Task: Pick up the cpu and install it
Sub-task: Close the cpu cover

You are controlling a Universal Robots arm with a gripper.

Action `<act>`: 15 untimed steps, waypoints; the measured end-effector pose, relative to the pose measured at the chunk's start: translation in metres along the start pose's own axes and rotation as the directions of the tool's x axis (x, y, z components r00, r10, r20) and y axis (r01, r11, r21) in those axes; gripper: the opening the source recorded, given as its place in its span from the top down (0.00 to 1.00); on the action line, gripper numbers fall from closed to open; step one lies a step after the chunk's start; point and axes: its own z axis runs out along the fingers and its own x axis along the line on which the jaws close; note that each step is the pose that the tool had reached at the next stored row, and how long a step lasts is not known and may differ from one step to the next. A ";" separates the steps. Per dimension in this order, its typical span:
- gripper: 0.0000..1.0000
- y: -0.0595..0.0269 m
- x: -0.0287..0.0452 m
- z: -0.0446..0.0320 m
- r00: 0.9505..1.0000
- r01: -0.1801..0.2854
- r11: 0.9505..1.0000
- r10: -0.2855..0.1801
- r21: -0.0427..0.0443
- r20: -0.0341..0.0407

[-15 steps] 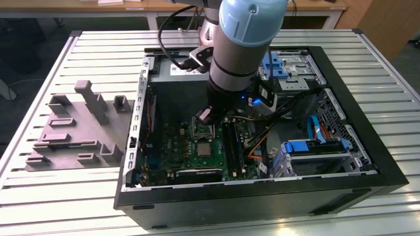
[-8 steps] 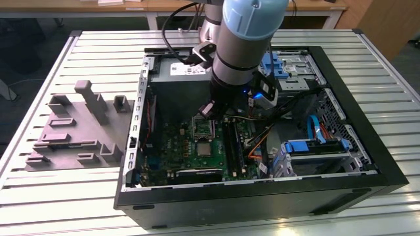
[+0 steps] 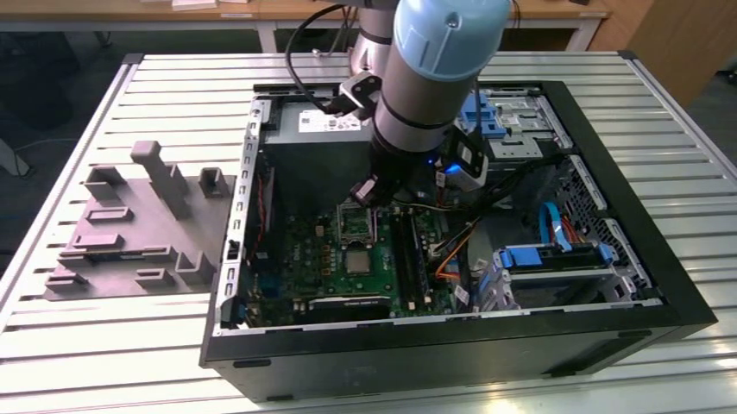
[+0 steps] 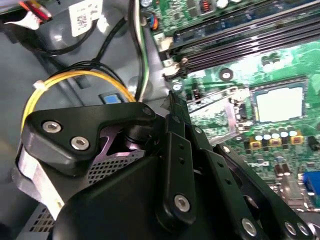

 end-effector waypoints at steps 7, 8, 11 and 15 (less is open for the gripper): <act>0.89 -0.0014 -0.0004 0.0049 1.000 0.000 1.000 0.000 -0.001 0.000; 0.89 -0.0013 -0.0007 0.0053 1.000 0.000 1.000 0.000 -0.001 0.000; 0.89 -0.0008 -0.0021 0.0066 1.000 0.001 1.000 -0.001 -0.001 0.000; 0.89 -0.0006 -0.0025 0.0086 1.000 0.001 1.000 -0.001 -0.001 0.000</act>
